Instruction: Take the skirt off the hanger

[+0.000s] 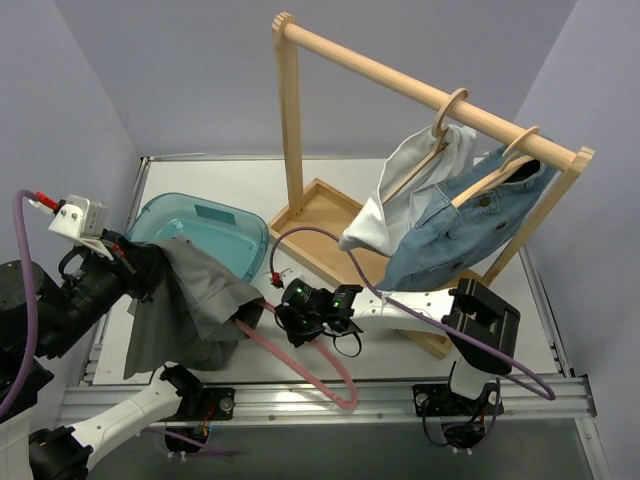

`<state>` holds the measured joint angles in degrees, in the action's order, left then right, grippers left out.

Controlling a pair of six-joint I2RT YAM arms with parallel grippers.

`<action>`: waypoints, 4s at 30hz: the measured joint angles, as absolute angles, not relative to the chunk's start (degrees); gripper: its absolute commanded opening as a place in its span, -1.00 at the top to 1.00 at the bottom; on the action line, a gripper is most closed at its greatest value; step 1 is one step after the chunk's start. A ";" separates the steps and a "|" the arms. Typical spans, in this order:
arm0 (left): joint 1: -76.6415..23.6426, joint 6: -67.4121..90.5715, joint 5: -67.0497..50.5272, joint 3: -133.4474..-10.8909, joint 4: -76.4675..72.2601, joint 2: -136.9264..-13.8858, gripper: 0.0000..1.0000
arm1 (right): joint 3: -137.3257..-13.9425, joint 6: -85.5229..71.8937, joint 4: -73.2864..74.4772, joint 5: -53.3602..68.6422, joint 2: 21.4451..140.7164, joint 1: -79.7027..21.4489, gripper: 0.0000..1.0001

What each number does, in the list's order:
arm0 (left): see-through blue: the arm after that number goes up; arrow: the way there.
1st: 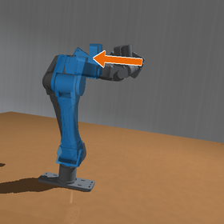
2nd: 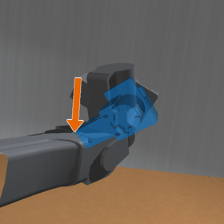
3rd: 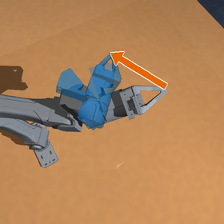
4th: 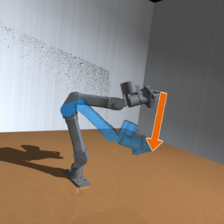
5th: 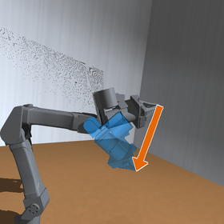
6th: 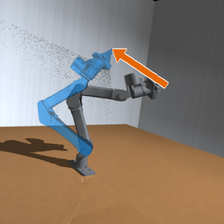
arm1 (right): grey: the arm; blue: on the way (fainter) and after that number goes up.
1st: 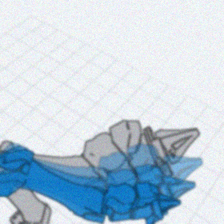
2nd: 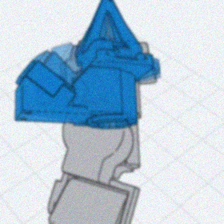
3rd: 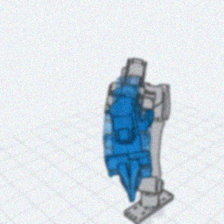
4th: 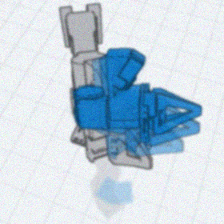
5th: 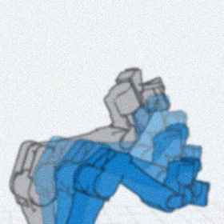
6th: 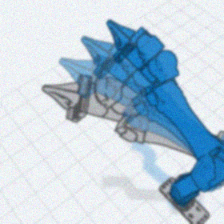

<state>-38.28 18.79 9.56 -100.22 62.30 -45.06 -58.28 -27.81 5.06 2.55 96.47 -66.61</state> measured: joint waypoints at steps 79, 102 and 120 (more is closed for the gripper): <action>-0.62 12.69 18.92 -70.78 22.37 -68.60 0.95 | -40.05 -52.58 18.28 -24.71 57.87 -92.36 1.00; 8.21 38.24 7.66 -60.64 38.02 -52.05 0.95 | -47.81 -48.62 16.64 -27.09 66.11 -92.68 1.00; -1.78 32.14 34.35 -75.64 53.43 -53.01 0.95 | -47.81 -49.80 18.50 -27.09 64.58 -92.84 1.00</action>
